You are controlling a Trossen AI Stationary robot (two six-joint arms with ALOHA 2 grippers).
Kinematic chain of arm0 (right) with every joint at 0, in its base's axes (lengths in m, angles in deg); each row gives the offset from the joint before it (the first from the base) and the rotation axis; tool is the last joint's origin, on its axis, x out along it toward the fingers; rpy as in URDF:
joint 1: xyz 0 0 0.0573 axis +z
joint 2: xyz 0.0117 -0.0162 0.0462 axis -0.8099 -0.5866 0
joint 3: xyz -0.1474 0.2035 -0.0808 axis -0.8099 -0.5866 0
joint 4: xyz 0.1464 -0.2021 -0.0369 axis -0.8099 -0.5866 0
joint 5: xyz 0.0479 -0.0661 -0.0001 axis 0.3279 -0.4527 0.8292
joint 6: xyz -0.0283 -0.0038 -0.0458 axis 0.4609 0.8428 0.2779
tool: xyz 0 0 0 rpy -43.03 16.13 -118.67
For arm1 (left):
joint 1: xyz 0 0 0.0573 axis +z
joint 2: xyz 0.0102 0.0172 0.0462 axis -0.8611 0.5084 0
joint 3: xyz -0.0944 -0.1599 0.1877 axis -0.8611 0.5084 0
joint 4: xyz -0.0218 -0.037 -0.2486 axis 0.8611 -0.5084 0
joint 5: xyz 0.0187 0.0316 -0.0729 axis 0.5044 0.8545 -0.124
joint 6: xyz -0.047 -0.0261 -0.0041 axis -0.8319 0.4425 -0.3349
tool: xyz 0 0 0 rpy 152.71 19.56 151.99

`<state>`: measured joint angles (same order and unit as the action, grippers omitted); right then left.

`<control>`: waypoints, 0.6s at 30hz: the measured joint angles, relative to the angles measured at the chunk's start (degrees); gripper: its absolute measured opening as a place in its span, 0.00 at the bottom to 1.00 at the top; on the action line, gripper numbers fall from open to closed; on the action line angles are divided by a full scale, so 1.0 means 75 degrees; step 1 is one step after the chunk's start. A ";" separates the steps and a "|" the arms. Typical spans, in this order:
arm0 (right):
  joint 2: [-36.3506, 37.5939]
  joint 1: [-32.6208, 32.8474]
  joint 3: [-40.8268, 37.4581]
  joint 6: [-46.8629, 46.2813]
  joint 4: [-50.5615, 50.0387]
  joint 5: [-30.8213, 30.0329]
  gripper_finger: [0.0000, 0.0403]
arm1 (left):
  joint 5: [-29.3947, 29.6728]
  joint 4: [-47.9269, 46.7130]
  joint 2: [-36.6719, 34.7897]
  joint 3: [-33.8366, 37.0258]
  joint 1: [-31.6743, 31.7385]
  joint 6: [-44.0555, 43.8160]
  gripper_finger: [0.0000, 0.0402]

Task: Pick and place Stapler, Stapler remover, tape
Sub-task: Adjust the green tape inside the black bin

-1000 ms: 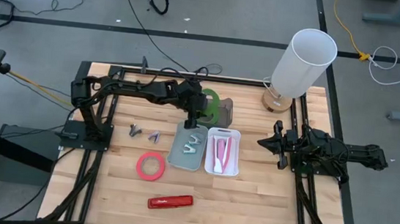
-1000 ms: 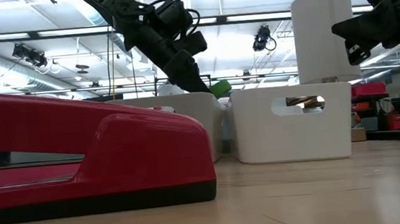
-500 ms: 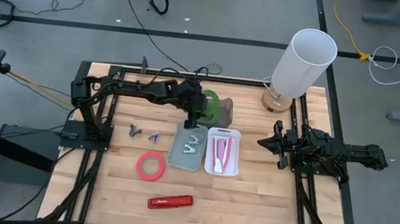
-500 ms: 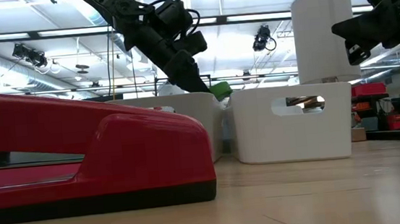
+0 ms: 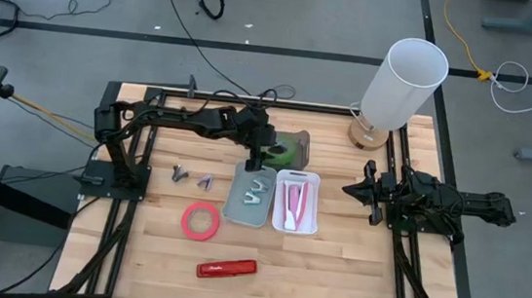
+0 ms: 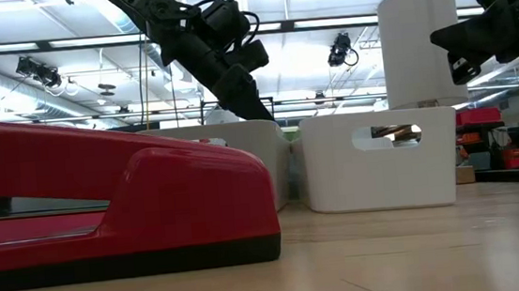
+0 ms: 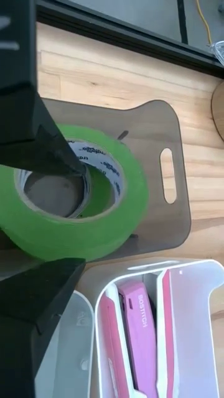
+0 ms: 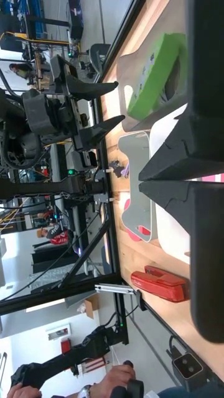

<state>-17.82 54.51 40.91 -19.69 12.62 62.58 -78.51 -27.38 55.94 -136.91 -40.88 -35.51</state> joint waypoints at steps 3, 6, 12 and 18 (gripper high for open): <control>0.0000 -0.0003 0.0000 0.0000 0.0000 0.0003 0.01 | 0.0016 -0.0006 0.0000 0.0000 0.0000 0.0003 0.57; 0.0000 -0.0002 0.0000 0.0000 0.0000 0.0002 0.01 | 0.0172 -0.0006 0.0000 0.0000 0.0000 0.0003 0.56; 0.0000 -0.0003 0.0000 0.0000 0.0000 0.0002 0.01 | 0.0076 -0.0008 -0.0003 0.0000 -0.0040 -0.0193 0.56; 0.0000 0.0000 0.0000 0.0000 0.0000 0.0000 0.01 | -0.1123 -0.0003 -0.0016 -0.0003 -0.0055 -0.0544 0.56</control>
<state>-17.82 54.51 40.91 -19.69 12.62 62.58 -86.93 -27.40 55.83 -136.94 -41.29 -39.59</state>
